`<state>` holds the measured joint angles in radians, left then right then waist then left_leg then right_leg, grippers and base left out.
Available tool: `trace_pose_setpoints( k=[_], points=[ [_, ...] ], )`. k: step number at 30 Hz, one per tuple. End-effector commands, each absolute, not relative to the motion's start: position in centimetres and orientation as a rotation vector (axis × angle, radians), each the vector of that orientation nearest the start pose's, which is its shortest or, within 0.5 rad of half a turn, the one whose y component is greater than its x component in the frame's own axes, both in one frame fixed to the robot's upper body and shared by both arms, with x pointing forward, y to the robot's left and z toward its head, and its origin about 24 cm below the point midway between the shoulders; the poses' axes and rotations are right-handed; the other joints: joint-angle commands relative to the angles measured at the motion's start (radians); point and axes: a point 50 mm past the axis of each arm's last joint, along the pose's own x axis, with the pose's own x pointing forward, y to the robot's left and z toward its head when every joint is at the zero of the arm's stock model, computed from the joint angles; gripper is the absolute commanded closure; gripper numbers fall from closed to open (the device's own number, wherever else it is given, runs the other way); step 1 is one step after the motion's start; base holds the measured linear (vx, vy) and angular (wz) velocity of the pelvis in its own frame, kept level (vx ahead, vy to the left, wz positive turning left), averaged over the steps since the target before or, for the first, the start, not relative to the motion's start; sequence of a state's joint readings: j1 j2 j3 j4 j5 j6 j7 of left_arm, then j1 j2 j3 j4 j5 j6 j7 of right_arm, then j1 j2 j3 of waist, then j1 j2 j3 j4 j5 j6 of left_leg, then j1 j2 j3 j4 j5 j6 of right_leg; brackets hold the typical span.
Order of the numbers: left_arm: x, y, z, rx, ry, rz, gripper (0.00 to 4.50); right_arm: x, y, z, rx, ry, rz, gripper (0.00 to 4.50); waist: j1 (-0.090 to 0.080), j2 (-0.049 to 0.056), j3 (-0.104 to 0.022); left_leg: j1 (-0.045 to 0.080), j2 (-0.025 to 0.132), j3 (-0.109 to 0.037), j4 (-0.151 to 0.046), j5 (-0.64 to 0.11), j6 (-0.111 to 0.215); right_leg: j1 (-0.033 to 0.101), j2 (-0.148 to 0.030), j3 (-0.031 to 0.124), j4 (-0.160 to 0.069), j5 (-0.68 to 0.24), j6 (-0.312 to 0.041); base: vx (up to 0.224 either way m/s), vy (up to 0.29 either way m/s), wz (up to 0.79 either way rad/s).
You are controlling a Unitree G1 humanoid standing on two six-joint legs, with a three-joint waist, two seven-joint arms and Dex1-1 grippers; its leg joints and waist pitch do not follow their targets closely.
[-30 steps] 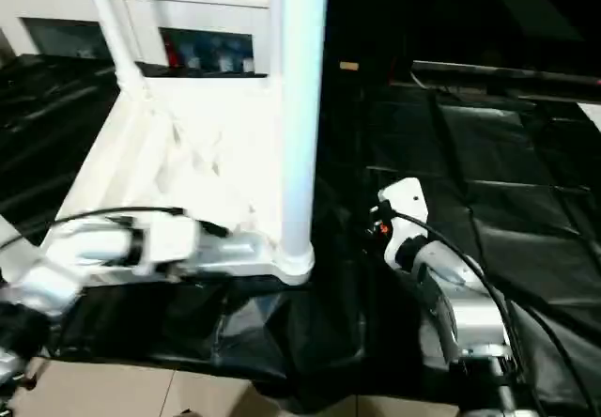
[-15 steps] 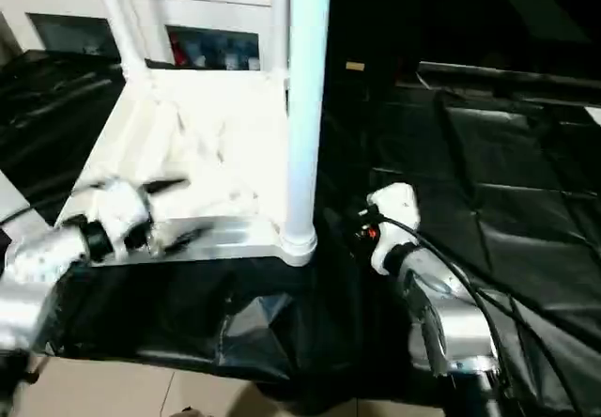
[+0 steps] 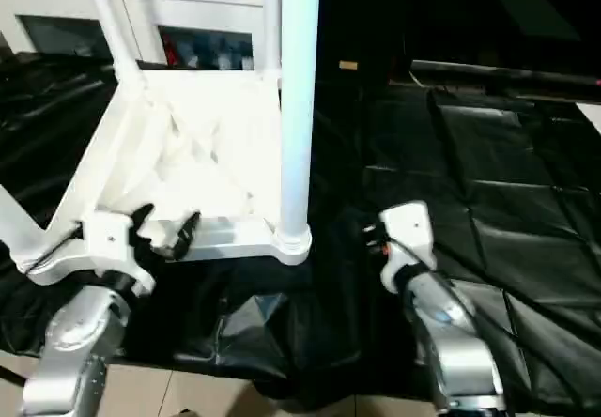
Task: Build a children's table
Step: Rotate leg to tighten
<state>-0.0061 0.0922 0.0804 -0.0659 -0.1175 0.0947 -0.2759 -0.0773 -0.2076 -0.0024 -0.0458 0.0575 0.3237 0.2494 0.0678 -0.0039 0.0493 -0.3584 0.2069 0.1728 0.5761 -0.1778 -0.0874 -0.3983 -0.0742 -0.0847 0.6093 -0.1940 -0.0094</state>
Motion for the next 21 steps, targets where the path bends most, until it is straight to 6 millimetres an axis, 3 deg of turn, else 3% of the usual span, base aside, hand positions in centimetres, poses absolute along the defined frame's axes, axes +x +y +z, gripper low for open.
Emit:
trace_pose_setpoints(
  k=[1, 4, 7, 8, 9, 10, 11, 12, 13, 14, 15, 16, 17, 18, 19, 20, 21],
  points=[
    [25.42, 16.76, 5.48, -0.027, 0.027, -0.182, 0.04, 26.73, -17.03, 5.01, -0.131, 0.199, 0.226, 1.55, -0.005, -0.004, -0.049, 0.001, 0.015, -0.005, -0.063, -0.302, 0.019, 0.034, -0.047, 0.048, -0.109, -0.404, -0.027, 0.000, 0.000, 0.00],
    [25.47, 16.67, 5.68, -0.031, 0.016, -0.174, 0.04, 26.71, -16.90, 5.02, -0.129, 0.197, 0.222, 1.55, -0.009, -0.007, -0.050, -0.003, 0.015, -0.006, -0.063, -0.290, 0.020, 0.037, -0.048, 0.048, -0.107, -0.388, -0.029, 0.000, 0.000, 0.00],
    [25.28, 16.48, 5.67, -0.010, 0.009, -0.189, 0.04, 26.70, -16.89, 4.96, -0.122, 0.198, 0.214, 1.55, -0.011, -0.002, -0.052, -0.004, 0.015, -0.006, -0.062, -0.274, 0.024, 0.038, -0.047, 0.050, -0.101, -0.338, -0.040, 0.000, 0.000, 0.00],
    [25.25, 16.48, 5.64, -0.002, 0.014, -0.187, 0.04, 26.71, -16.89, 4.99, -0.118, 0.196, 0.211, 1.55, -0.013, -0.001, -0.053, -0.003, 0.018, -0.009, -0.063, -0.272, 0.018, 0.038, -0.042, 0.047, -0.099, -0.325, -0.043, 0.000, 0.000, 0.00],
    [25.23, 16.40, 5.71, 0.007, 0.011, -0.190, 0.04, 26.75, -16.90, 5.03, -0.114, 0.194, 0.208, 1.55, -0.021, 0.006, -0.053, 0.004, 0.029, -0.019, -0.069, -0.287, -0.004, 0.037, -0.018, 0.032, -0.097, -0.276, -0.052, 0.000, 0.000, 0.00],
    [25.22, 16.37, 5.75, 0.008, 0.008, -0.192, 0.04, 26.76, -16.90, 5.03, -0.113, 0.193, 0.207, 1.55, -0.028, 0.010, -0.053, 0.010, 0.041, -0.028, -0.076, -0.300, -0.009, 0.038, -0.005, 0.022, -0.095, -0.236, -0.065, 0.000, 0.000, 0.00],
    [25.21, 16.28, 5.82, 0.010, 0.004, -0.194, 0.04, 26.79, -16.92, 5.01, -0.113, 0.195, 0.204, 1.55, -0.045, 0.022, -0.055, 0.028, 0.099, -0.061, -0.103, -0.304, 0.026, 0.037, 0.005, 0.007, -0.076, -0.135, -0.118, 0.000, 0.000, 0.00],
    [25.20, 16.25, 5.84, 0.010, 0.006, -0.193, 0.04, 26.80, -16.92, 5.00, -0.113, 0.195, 0.202, 1.55, -0.050, 0.045, -0.055, 0.048, 0.182, -0.099, -0.139, -0.292, 0.069, 0.024, -0.004, -0.007, -0.027, -0.062, -0.178, 0.020, -0.090, 0.07],
    [25.22, 16.23, 5.84, 0.013, 0.007, -0.192, 0.04, 26.82, -16.90, 5.00, -0.112, 0.195, 0.204, 1.55, -0.063, 0.042, -0.056, 0.052, 0.224, -0.119, -0.152, -0.253, 0.120, 0.012, -0.015, -0.008, 0.023, -0.035, -0.199, 0.020, -0.090, 0.07],
    [25.24, 16.22, 5.84, 0.015, 0.008, -0.192, 0.04, 26.85, -16.87, 5.00, -0.111, 0.194, 0.205, 1.55, -0.062, 0.042, -0.057, 0.055, 0.229, -0.120, -0.153, -0.234, 0.142, 0.004, -0.019, -0.007, 0.034, -0.032, -0.212, 0.017, -0.130, 0.04],
    [25.25, 16.20, 5.92, 0.014, 0.004, -0.187, 0.04, 26.89, -16.81, 5.02, -0.121, 0.193, 0.212, 1.55, -0.065, 0.026, -0.056, 0.046, 0.210, -0.098, -0.146, -0.242, 0.199, 0.006, -0.032, 0.004, 0.038, -0.005, -0.259, 0.011, -0.196, 0.06],
    [25.25, 16.20, 5.92, 0.014, 0.004, -0.187, 0.04, 26.89, -16.81, 5.02, -0.121, 0.193, 0.212, 1.55, -0.063, 0.017, -0.056, 0.038, 0.186, -0.081, -0.137, -0.262, 0.224, 0.008, -0.038, 0.011, 0.029, 0.010, -0.301, 0.011, -0.196, 0.06],
    [25.31, 16.28, 5.82, 0.004, 0.027, -0.181, 0.04, 26.96, -16.63, 5.06, -0.153, 0.192, 0.240, 1.55, -0.053, -0.053, -0.067, -0.011, -0.083, 0.047, 0.125, -0.333, 0.238, 0.037, -0.019, 0.036, -0.114, -0.114, -0.413, 0.001, -0.194, 0.02],
    [25.37, 16.33, 5.83, 0.007, 0.032, -0.180, 0.04, 26.99, -16.56, 4.99, -0.157, 0.200, 0.252, 1.55, -0.025, -0.065, -0.081, -0.039, -0.110, 0.037, 0.190, -0.305, 0.238, 0.079, -0.063, 0.066, -0.116, -0.208, -0.354, -0.015, -0.172, -0.04],
    [25.40, 16.34, 5.84, 0.008, 0.033, -0.179, 0.04, 27.00, -16.58, 4.96, -0.158, 0.204, 0.251, 1.55, -0.007, -0.045, -0.050, -0.084, -0.075, -0.008, 0.154, -0.127, 0.163, 0.095, -0.131, 0.029, -0.097, -0.336, -0.080, -0.015, -0.172, -0.04],
    [25.42, 16.37, 5.82, 0.009, 0.036, -0.177, 0.04, 27.05, -16.52, 4.96, -0.165, 0.206, 0.261, 1.55, -0.005, -0.040, -0.047, -0.084, -0.056, -0.042, 0.130, -0.099, 0.122, 0.088, -0.182, 0.000, -0.117, -0.387, 0.257, -0.049, -0.173, 0.10],
    [25.41, 16.37, 5.81, 0.010, 0.036, -0.178, 0.04, 27.06, -16.47, 4.98, -0.169, 0.204, 0.266, 1.55, -0.003, -0.027, -0.047, -0.082, -0.042, -0.065, 0.135, -0.131, 0.143, 0.098, -0.240, 0.010, -0.125, -0.409, 0.295, -0.081, -0.098, 0.25]
  ],
)
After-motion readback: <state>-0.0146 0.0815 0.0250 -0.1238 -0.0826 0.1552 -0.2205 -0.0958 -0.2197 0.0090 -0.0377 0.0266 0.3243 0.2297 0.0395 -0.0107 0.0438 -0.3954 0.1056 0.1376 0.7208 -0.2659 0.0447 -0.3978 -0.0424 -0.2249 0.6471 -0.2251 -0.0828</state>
